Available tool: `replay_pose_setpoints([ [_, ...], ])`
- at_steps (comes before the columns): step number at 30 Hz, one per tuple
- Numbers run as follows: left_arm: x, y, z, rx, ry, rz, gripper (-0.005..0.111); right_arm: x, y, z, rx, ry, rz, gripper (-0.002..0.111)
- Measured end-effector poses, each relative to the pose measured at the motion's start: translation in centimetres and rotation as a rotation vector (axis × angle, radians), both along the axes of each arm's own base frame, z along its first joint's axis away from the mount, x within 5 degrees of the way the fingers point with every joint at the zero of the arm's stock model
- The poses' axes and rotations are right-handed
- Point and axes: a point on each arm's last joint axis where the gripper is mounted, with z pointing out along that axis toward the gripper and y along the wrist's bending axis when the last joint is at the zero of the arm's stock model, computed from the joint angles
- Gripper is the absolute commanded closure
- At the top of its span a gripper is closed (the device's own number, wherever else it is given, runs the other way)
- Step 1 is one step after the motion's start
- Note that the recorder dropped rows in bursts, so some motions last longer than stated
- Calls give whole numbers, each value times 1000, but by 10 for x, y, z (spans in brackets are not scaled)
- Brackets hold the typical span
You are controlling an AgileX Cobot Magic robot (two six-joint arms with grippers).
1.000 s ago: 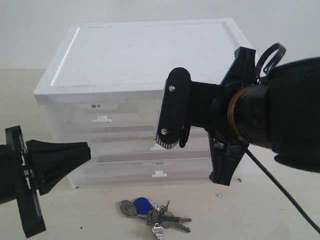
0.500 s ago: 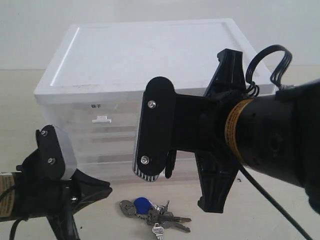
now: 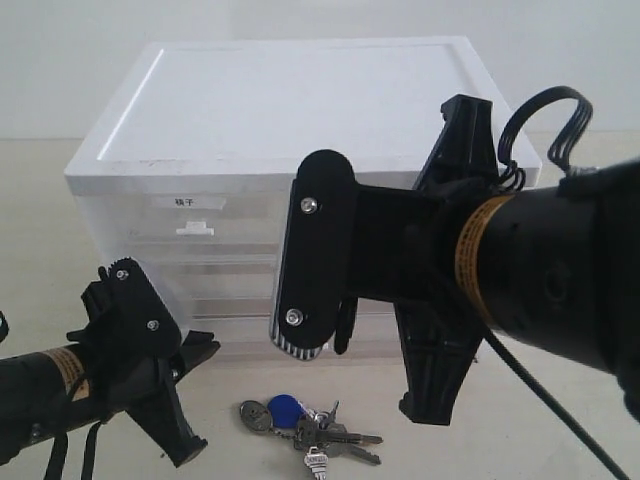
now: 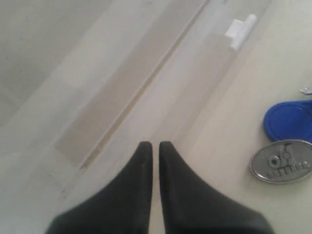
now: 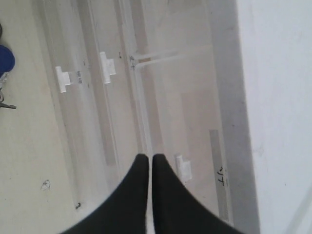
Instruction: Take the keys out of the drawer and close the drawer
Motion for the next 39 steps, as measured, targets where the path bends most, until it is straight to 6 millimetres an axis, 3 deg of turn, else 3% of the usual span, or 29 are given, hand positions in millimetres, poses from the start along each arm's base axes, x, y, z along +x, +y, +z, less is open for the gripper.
replay_pose_setpoints([
  [7, -6, -10, 18, -74, -82, 4, 102, 0, 0, 0, -3, 0, -3, 109],
  [14, -10, -13, 22, -58, -135, 41, 102, 0, -1, 0, -7, 0, -7, 109],
  [21, -30, -21, 36, -103, -168, 4, 102, -1, -7, 6, 0, -9, -29, 109],
  [25, -57, -8, 73, -258, -262, -21, 102, -14, -32, 39, 170, -27, -25, 109],
  [28, -81, 19, 101, -457, -347, 5, 102, -29, -59, 68, 360, -34, -2, 109],
  [33, -115, 59, 127, -696, -525, 0, 102, -57, -109, 100, 656, 3, 30, 109],
  [39, -139, 81, 140, -846, -559, -39, 102, -85, -161, 117, 899, 42, 84, 109],
])
